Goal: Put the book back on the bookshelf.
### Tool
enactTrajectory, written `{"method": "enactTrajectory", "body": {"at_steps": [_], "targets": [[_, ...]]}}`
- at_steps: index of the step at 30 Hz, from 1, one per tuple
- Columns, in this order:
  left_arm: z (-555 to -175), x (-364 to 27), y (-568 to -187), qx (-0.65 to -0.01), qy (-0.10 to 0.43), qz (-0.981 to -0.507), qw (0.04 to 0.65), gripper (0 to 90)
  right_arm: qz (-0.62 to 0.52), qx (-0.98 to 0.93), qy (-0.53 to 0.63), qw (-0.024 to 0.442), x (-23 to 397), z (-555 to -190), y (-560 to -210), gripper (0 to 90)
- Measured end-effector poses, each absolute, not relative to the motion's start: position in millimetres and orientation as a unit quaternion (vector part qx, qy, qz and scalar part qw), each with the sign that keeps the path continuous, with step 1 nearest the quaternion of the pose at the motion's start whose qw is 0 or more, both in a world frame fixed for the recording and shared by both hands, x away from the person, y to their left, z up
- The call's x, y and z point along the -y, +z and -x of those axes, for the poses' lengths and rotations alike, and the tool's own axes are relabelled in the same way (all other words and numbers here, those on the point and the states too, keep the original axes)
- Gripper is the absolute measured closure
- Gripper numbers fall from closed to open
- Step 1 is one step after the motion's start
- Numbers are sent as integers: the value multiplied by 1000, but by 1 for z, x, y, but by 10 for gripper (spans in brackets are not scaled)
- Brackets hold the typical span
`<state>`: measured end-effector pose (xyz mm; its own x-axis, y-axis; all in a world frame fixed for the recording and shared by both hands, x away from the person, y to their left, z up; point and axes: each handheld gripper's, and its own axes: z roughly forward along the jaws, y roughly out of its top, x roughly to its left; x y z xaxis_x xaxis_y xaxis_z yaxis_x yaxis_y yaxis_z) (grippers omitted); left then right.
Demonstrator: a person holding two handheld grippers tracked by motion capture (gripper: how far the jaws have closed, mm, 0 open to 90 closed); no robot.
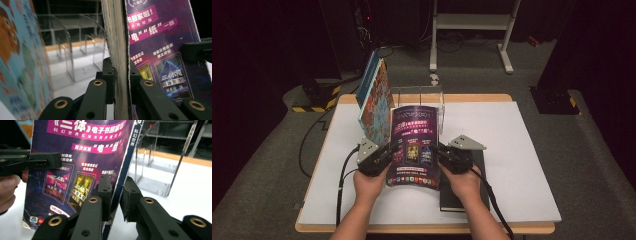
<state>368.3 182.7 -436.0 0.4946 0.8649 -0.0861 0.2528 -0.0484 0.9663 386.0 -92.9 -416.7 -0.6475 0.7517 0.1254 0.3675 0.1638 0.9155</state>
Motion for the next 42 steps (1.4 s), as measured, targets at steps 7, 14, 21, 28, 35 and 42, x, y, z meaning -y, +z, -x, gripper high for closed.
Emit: {"method": "enactTrajectory", "body": {"at_steps": [7, 14, 21, 28, 35, 42], "targets": [[-360, -184, -443, -403, 296, -655, 567, 813, -363, -730, 542, 205, 94, -382, -424, 797], [-336, -193, -445, -390, 305, -650, 577, 713, -346, -723, 560, 211, 100, -351, -426, 778], [-321, -201, -449, -390, 300, -645, 585, 562, -332, -724, 572, 196, 104, -332, -429, 628], [-315, -203, -454, -383, 295, -647, 589, 515, -310, -723, 589, 187, 102, -343, -418, 514], [-309, -207, -457, -379, 295, -662, 576, 488, -290, -728, 592, 188, 92, -354, -397, 690], [-307, -213, -464, -395, 283, -661, 572, 486, -277, -724, 588, 231, 83, -340, -398, 839]]}}
